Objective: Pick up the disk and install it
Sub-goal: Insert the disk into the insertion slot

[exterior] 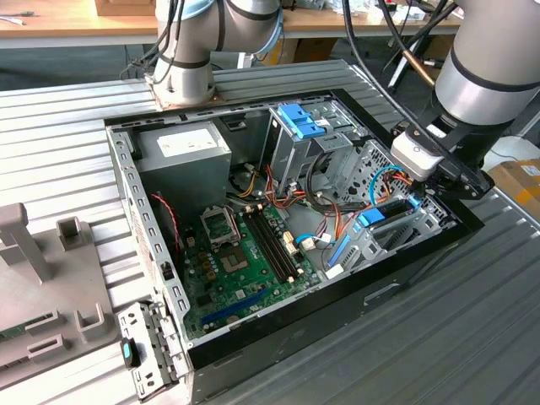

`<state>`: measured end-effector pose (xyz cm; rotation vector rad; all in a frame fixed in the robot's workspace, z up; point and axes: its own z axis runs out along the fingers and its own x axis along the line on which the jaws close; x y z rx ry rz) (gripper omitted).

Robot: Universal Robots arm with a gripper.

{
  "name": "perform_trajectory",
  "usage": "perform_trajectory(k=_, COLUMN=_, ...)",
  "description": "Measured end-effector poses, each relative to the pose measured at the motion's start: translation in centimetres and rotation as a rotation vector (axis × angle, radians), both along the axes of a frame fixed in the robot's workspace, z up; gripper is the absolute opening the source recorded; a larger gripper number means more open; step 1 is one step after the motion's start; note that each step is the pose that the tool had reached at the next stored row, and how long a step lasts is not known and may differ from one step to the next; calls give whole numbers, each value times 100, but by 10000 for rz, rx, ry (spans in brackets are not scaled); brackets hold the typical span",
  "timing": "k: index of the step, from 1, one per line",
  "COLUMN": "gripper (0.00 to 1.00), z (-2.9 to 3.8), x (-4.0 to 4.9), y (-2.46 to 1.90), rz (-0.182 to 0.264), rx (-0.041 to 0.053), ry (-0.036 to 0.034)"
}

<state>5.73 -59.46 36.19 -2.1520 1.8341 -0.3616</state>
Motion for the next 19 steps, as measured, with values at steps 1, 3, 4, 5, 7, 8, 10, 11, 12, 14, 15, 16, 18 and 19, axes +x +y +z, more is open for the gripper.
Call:
perform_trajectory(k=1, gripper=16, z=-2, x=-12, y=0, rz=-121, rx=-1, ry=0)
perform_trajectory(k=3, gripper=16, z=-8, x=-35, y=0, rz=-423, rx=8, ry=0)
perform_trajectory(k=4, gripper=16, z=-7, x=-37, y=0, rz=-459, rx=6, ry=1)
perform_trajectory(k=5, gripper=16, z=-6, x=-73, y=0, rz=-485, rx=48, ry=1)
perform_trajectory(k=7, gripper=16, z=-7, x=-114, y=0, rz=-691, rx=151, ry=9)
perform_trajectory(k=8, gripper=16, z=-8, x=-123, y=0, rz=-751, rx=203, ry=16)
perform_trajectory(k=10, gripper=16, z=-9, x=-126, y=0, rz=-792, rx=220, ry=17)
perform_trajectory(k=11, gripper=16, z=-9, x=-126, y=0, rz=-793, rx=220, ry=17)
perform_trajectory(k=12, gripper=16, z=-9, x=-127, y=0, rz=-795, rx=220, ry=17)
perform_trajectory(k=14, gripper=16, z=-9, x=-127, y=0, rz=-795, rx=220, ry=17)
perform_trajectory(k=15, gripper=16, z=-9, x=-127, y=0, rz=-795, rx=220, ry=17)
perform_trajectory(k=16, gripper=16, z=-9, x=-127, y=0, rz=-796, rx=220, ry=17)
perform_trajectory(k=18, gripper=16, z=-9, x=-128, y=0, rz=-799, rx=221, ry=16)
perform_trajectory(k=19, gripper=16, z=-15, x=-136, y=0, rz=-808, rx=241, ry=17)
